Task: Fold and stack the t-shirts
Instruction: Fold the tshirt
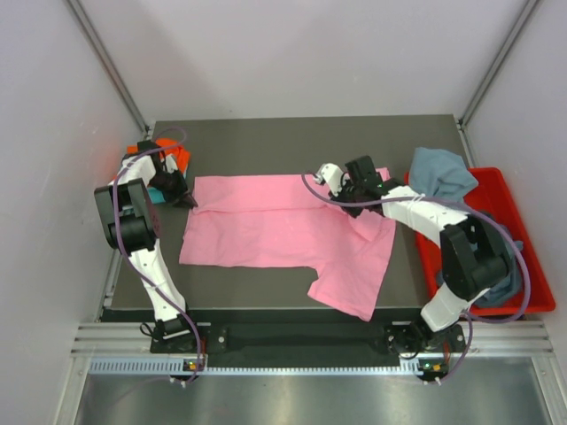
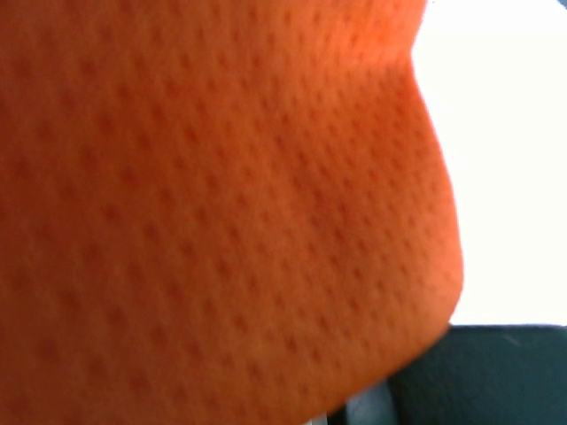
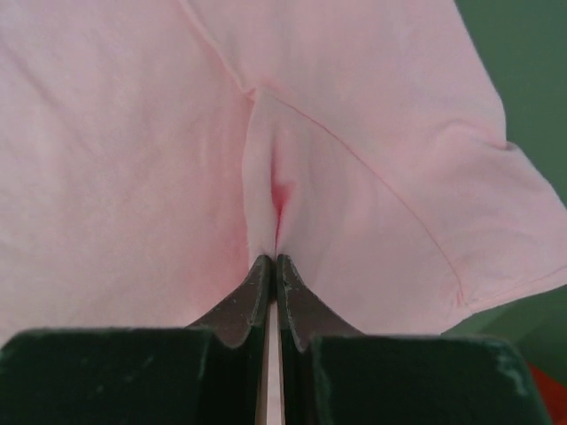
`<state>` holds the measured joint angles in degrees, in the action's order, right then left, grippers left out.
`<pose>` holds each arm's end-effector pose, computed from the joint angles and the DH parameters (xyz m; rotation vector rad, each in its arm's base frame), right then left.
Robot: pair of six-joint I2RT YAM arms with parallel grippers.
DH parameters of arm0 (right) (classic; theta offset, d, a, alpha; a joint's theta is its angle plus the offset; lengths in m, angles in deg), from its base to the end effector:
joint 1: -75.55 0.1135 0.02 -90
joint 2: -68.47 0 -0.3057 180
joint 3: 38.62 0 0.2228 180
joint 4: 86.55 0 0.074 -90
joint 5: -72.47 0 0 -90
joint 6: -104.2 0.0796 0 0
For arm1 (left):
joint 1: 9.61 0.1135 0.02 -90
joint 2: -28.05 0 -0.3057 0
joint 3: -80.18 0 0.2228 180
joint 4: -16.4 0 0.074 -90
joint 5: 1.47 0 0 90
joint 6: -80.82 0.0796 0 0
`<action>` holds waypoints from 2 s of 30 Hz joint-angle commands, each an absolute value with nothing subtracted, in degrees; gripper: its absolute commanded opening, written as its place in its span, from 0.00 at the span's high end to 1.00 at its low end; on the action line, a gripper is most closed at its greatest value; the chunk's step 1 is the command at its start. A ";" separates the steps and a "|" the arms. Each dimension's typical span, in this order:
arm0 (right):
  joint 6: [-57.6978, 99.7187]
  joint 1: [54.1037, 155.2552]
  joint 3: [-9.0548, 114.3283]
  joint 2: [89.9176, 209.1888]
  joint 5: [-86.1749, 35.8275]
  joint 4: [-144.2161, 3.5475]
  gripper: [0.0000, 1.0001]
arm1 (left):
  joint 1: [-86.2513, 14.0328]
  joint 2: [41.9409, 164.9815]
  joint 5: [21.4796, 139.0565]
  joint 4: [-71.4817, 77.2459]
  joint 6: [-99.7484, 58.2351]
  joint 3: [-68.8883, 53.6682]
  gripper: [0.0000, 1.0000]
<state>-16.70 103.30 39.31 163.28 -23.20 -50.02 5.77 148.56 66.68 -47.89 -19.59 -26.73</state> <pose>0.3062 0.1700 0.2304 -1.2596 2.1587 0.1010 0.4155 0.0836 0.1799 -0.5826 2.8077 -0.5397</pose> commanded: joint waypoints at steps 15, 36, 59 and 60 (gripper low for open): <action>-9.27 106.58 36.07 156.98 -33.28 -47.37 0.61 | 5.60 145.21 65.94 -46.24 -19.72 -26.14 0.78; 8.92 76.96 44.65 164.26 -34.93 -54.93 0.61 | 5.33 149.87 59.97 -46.24 -14.37 -39.85 0.78; 5.67 80.30 59.01 178.78 -22.90 -54.14 0.66 | 3.40 160.51 58.03 -45.54 -14.36 -46.01 0.78; 5.58 80.47 58.83 178.86 -22.81 -53.88 0.67 | 3.40 160.33 57.94 -45.54 -14.54 -45.83 0.78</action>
<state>6.29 79.56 57.01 178.80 -24.32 -53.28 3.36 160.72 59.34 -45.96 -14.02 -44.12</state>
